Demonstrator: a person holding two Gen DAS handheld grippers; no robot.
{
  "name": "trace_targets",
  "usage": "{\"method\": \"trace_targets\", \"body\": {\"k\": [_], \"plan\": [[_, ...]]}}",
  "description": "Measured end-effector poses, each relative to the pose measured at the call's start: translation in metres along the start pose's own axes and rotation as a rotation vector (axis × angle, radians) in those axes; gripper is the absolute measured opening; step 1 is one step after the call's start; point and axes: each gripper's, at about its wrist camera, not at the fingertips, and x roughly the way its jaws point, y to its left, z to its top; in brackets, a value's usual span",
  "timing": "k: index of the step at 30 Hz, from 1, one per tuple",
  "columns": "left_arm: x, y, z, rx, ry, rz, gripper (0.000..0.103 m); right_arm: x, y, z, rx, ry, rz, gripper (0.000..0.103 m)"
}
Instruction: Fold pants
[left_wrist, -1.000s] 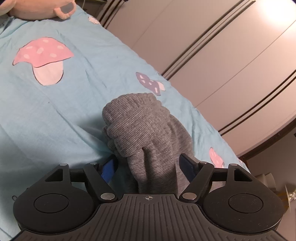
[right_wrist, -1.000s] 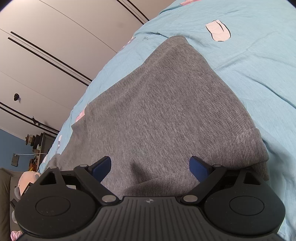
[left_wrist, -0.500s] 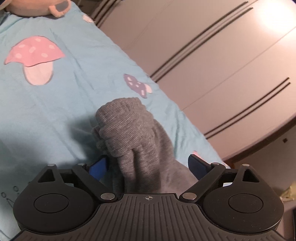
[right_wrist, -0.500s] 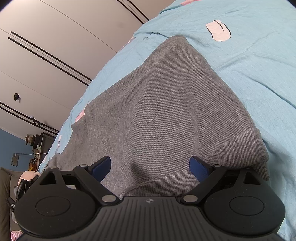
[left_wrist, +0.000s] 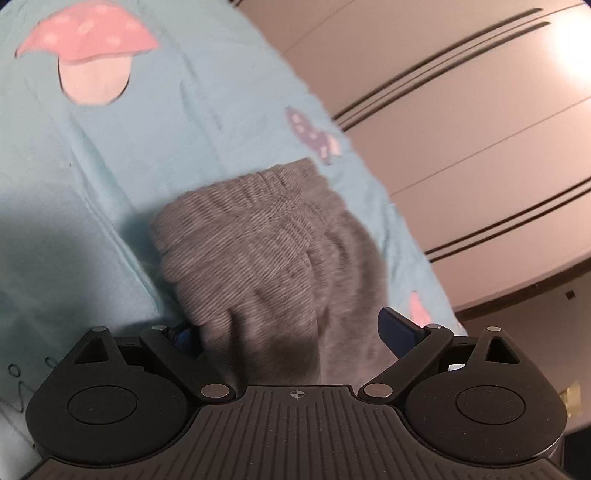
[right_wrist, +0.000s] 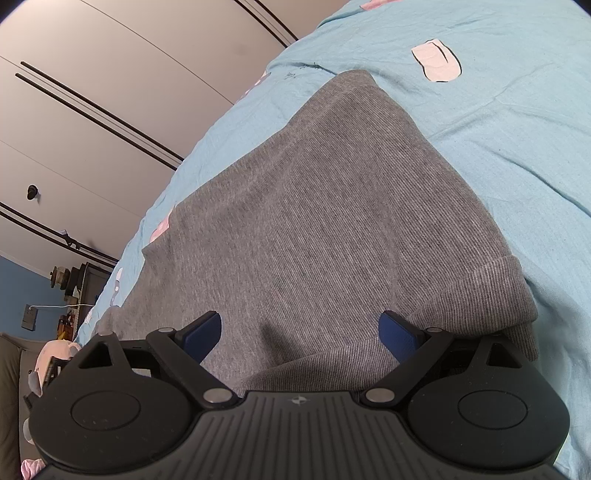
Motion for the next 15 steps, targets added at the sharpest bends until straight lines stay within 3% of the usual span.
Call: {"method": "trace_targets", "body": {"k": [4,7,9,15], "plan": [[0.008,-0.001,-0.001,0.011,-0.009,0.007,0.096,0.0,0.0,0.0,0.0,-0.001,0.0,0.093],[0.001,-0.011,-0.005,0.083,-0.033,0.068,0.066,-0.001,0.0,-0.001,-0.001,-0.004,0.001,0.093],[-0.005,-0.015,-0.009,0.144,-0.047,0.096,0.053,-0.002,0.0,-0.001,0.0,-0.005,0.002,0.092],[-0.019,-0.034,-0.016,0.24,-0.099,0.147,0.048,-0.004,-0.002,-0.001,0.006,-0.005,0.011,0.092]]}}
